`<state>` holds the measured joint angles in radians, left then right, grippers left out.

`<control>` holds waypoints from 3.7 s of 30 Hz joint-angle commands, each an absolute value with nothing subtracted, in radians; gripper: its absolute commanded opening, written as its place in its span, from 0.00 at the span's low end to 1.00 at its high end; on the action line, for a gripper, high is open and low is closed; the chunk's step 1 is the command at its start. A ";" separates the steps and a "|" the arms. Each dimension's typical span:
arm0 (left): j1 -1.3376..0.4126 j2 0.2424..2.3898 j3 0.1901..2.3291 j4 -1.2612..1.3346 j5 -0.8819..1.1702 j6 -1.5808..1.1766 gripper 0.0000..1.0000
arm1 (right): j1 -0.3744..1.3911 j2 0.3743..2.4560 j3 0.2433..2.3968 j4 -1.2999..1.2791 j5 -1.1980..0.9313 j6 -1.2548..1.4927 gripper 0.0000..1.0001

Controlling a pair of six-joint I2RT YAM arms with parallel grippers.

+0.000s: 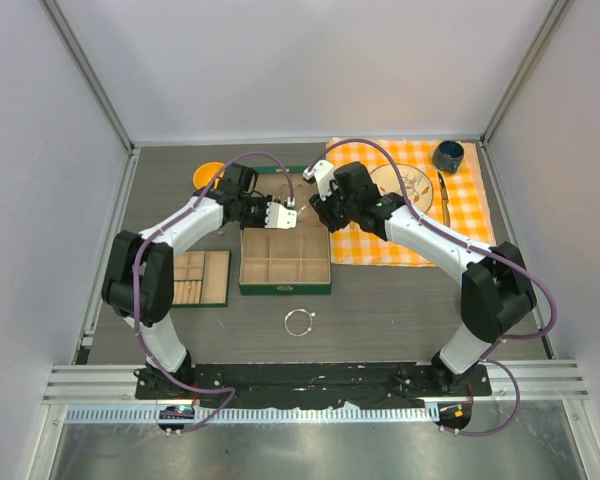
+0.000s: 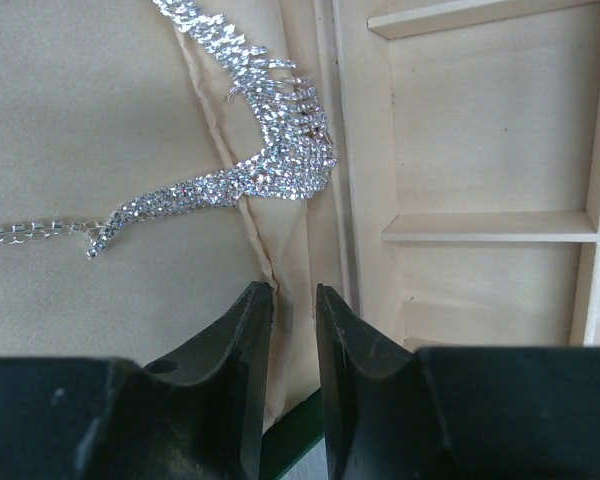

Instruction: Organize the mixed jewelry

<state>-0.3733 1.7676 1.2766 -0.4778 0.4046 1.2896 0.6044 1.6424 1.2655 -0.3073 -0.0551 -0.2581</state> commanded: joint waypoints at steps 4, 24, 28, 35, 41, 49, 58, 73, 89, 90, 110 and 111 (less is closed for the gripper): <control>-0.385 1.738 1.253 -0.423 0.367 1.269 0.28 | 0.600 1.600 1.264 -0.262 -0.068 -0.245 0.43; -0.408 1.689 1.160 -0.318 0.344 1.233 0.00 | 0.600 1.608 1.266 -0.265 -0.081 -0.239 0.43; -0.408 1.666 1.151 -0.316 0.350 1.216 0.00 | 0.600 1.617 1.281 -0.276 -0.115 -0.219 0.43; -0.411 1.635 1.135 -0.321 0.376 1.190 0.00 | 0.600 1.661 1.315 -0.291 -0.227 -0.186 0.44; -0.414 1.624 1.117 -0.298 0.371 1.174 0.00 | 0.600 1.715 1.374 -0.311 -0.265 -0.181 0.44; -0.414 1.605 1.100 -0.279 0.388 1.135 0.00 | 0.600 1.769 1.388 -0.258 -0.308 -0.135 0.44; -0.414 1.583 1.068 -0.224 0.387 1.109 0.00 | 0.598 1.781 1.350 -0.173 -0.318 -0.083 0.45; -0.414 1.601 1.072 -0.167 0.385 1.092 0.00 | 0.607 1.781 1.250 -0.077 -0.264 -0.031 0.44; -0.414 1.592 1.055 -0.169 0.413 1.091 0.00 | 0.629 1.842 1.296 -0.040 -0.219 -0.006 0.44; -0.414 1.591 1.052 -0.169 0.413 1.091 0.00 | 0.629 1.845 1.301 -0.038 -0.218 -0.006 0.45; -0.414 1.577 1.060 -0.176 0.431 1.068 0.00 | 0.667 1.884 1.290 0.031 -0.152 -0.002 0.42; -0.414 1.577 1.060 -0.178 0.433 1.068 0.00 | 0.669 1.888 1.292 0.031 -0.150 -0.002 0.41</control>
